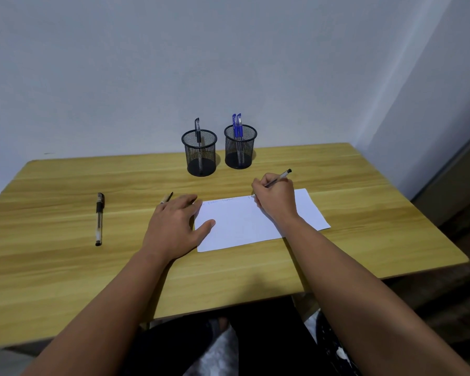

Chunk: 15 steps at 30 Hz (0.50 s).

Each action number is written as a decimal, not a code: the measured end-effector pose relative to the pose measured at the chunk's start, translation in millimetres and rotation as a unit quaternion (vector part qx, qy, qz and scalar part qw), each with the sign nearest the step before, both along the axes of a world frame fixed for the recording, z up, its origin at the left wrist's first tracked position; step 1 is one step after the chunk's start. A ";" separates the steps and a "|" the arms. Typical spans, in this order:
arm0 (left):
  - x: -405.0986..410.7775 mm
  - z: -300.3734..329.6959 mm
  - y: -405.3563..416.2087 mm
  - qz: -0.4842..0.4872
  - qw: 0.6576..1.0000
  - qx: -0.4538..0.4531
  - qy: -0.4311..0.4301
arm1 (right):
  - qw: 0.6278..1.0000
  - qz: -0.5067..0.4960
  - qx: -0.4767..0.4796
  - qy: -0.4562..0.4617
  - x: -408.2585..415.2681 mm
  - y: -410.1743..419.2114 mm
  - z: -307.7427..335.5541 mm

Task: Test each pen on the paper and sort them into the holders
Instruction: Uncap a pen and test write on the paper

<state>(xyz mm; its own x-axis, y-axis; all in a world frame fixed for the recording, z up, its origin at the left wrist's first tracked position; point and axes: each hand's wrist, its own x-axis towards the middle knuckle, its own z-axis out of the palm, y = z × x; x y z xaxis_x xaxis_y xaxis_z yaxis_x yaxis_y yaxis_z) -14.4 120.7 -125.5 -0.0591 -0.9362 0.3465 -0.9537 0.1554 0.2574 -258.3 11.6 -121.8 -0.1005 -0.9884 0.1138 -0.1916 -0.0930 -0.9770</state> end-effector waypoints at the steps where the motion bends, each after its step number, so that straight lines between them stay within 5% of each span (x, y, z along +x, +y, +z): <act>1: -0.2 0.0 0.0 0.000 1.000 0.000 0.000 | 1.000 0.000 -0.004 0.007 0.7 -0.2 -0.4; 15: -0.3 -0.6 0.7 0.001 1.000 -0.004 0.006 | 0.999 0.005 -0.015 0.039 0.2 -4.7 -3.6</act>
<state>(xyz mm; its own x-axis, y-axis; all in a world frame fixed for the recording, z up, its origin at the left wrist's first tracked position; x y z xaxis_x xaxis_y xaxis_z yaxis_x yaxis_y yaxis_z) -14.7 121.5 -126.1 -0.0534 -0.9333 0.3552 -0.9509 0.1560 0.2671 -258.1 6.9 -125.3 -0.0810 -0.9853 0.1502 -0.2661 -0.1238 -0.9560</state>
